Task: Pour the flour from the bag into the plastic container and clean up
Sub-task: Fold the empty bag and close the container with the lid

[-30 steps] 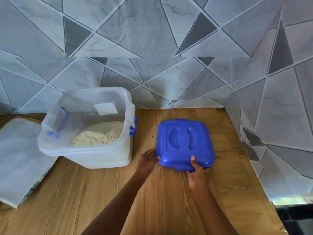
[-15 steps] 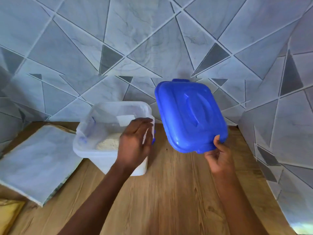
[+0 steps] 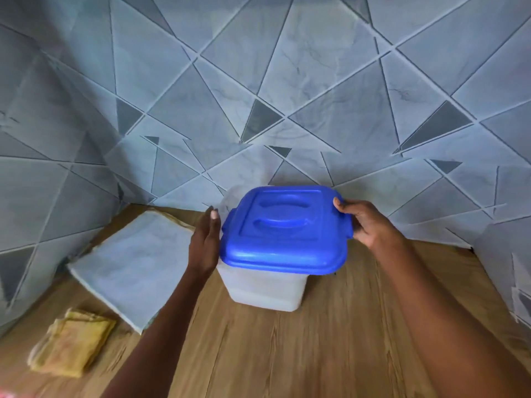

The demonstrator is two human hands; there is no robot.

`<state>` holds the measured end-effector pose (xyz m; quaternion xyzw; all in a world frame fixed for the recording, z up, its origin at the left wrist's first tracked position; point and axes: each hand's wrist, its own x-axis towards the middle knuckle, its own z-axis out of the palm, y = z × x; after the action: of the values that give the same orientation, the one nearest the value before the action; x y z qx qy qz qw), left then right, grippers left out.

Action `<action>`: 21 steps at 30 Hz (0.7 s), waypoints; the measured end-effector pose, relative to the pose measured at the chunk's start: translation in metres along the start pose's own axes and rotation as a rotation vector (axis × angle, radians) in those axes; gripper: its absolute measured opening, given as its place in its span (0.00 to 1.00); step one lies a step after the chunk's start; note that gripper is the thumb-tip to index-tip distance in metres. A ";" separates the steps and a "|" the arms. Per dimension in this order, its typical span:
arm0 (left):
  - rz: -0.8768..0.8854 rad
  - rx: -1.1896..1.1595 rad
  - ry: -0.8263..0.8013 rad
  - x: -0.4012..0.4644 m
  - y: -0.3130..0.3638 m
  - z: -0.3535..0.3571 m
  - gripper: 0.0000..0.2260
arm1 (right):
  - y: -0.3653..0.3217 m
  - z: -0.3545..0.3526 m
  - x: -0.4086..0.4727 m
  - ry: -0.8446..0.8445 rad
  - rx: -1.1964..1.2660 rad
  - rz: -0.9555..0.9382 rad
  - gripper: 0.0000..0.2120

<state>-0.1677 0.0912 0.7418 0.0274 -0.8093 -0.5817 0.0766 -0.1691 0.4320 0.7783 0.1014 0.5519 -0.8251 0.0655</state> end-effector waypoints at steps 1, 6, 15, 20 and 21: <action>0.013 0.037 -0.003 0.000 -0.002 -0.001 0.31 | -0.001 0.005 0.003 0.045 -0.048 -0.013 0.05; 0.030 0.085 0.010 0.003 -0.006 -0.002 0.38 | 0.016 0.023 0.019 0.450 -0.438 -0.138 0.21; 0.033 -0.019 0.001 0.014 -0.012 -0.006 0.29 | 0.039 0.043 0.021 0.647 -0.535 -0.164 0.25; 0.025 -0.113 0.010 0.026 -0.011 -0.012 0.19 | 0.034 0.053 0.026 0.658 -0.583 -0.163 0.24; 0.034 -0.110 0.006 0.026 -0.011 -0.012 0.18 | 0.035 0.055 0.027 0.656 -0.607 -0.161 0.26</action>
<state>-0.1923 0.0724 0.7377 0.0114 -0.7763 -0.6238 0.0904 -0.1925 0.3677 0.7611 0.2904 0.7665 -0.5528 -0.1502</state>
